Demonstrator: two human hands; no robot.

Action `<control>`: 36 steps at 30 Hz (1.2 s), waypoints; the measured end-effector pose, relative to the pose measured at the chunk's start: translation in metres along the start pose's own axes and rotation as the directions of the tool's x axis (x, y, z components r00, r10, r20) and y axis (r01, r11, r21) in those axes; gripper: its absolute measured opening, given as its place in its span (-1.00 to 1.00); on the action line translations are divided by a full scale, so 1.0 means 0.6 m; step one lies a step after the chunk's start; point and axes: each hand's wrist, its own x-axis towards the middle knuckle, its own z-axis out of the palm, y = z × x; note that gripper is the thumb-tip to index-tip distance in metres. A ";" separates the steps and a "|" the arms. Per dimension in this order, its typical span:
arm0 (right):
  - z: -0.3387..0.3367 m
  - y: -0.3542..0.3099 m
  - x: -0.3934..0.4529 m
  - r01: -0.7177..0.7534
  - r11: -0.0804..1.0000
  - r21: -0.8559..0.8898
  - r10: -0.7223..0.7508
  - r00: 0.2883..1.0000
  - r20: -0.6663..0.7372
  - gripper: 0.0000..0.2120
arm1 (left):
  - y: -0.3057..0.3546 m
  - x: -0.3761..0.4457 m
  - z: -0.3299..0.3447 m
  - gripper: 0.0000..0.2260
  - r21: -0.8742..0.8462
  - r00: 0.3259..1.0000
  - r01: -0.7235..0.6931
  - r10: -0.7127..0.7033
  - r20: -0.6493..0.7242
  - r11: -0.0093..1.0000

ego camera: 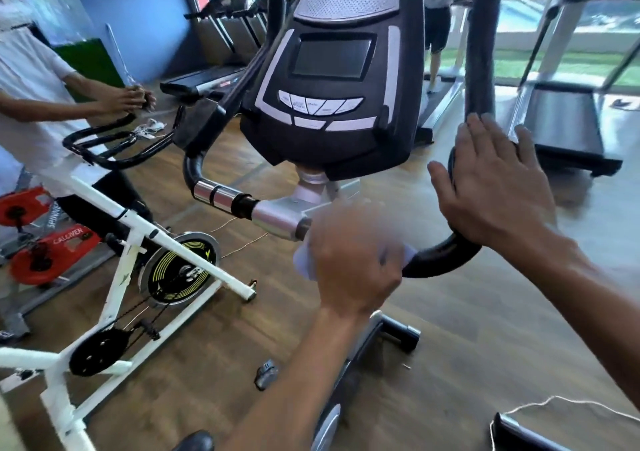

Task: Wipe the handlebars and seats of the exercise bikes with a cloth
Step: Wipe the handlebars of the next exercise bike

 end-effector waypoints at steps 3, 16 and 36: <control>0.003 0.004 0.002 0.010 1.000 0.001 -0.010 1.000 -0.013 -0.25 | 0.022 0.025 0.022 -0.78 -0.004 1.000 0.003 -0.003 -0.016 1.000; 0.001 0.016 -0.002 0.072 0.995 0.062 -0.070 0.997 -0.030 -0.30 | 0.095 0.006 0.005 -0.72 0.007 0.989 0.071 -0.071 0.128 0.997; 0.011 0.040 0.007 0.199 0.970 0.140 -0.183 0.976 -0.115 -0.37 | 0.149 -0.034 0.023 -0.70 -0.008 0.992 0.119 -0.119 -0.045 0.993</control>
